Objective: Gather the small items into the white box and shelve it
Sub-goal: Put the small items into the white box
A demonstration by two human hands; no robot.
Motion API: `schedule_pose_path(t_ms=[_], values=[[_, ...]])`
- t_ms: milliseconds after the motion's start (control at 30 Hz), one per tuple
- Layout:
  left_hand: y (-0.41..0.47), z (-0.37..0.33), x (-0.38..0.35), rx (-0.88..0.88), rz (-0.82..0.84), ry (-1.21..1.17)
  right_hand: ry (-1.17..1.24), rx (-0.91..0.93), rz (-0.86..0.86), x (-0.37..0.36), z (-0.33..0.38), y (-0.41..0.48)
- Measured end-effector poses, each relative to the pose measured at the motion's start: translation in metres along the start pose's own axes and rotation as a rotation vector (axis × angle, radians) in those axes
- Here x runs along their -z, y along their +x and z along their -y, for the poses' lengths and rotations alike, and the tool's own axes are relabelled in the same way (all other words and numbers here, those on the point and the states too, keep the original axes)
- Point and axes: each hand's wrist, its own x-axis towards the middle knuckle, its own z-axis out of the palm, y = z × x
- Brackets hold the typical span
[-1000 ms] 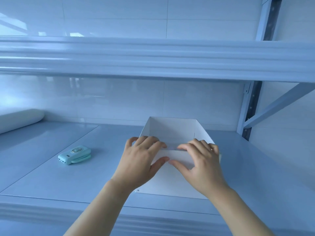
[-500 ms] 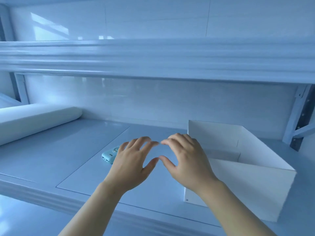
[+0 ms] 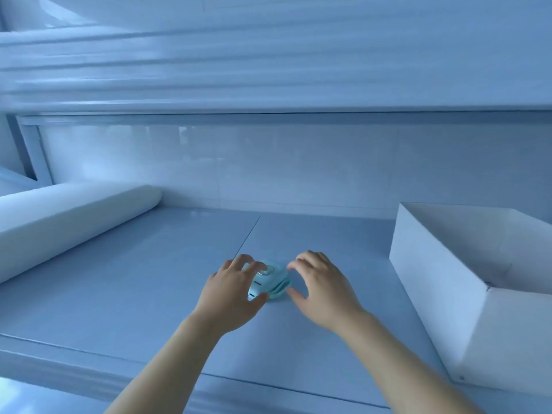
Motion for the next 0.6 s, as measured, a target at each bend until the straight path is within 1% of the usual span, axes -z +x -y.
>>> schedule_pose_path(t_ms=[200,267,400,500,600], values=[[0.027,0.011,-0.029,-0.005,0.200,-0.031,-0.064,-0.093,0.021,-0.014,-0.013,-0.005],[0.030,0.010,-0.035,0.002,0.229,-0.026,-0.081,-0.120,0.016,-0.012,-0.015,-0.008],[0.031,0.005,-0.036,-0.003,0.123,-0.038,-0.113,-0.159,-0.014,0.003,-0.016,-0.014],[0.032,-0.010,-0.029,-0.062,0.004,-0.094,-0.132,-0.178,-0.117,0.031,-0.009,-0.020],[0.039,-0.038,-0.013,-0.141,-0.123,-0.146,-0.181,-0.153,-0.254,0.069,-0.003,-0.032]])
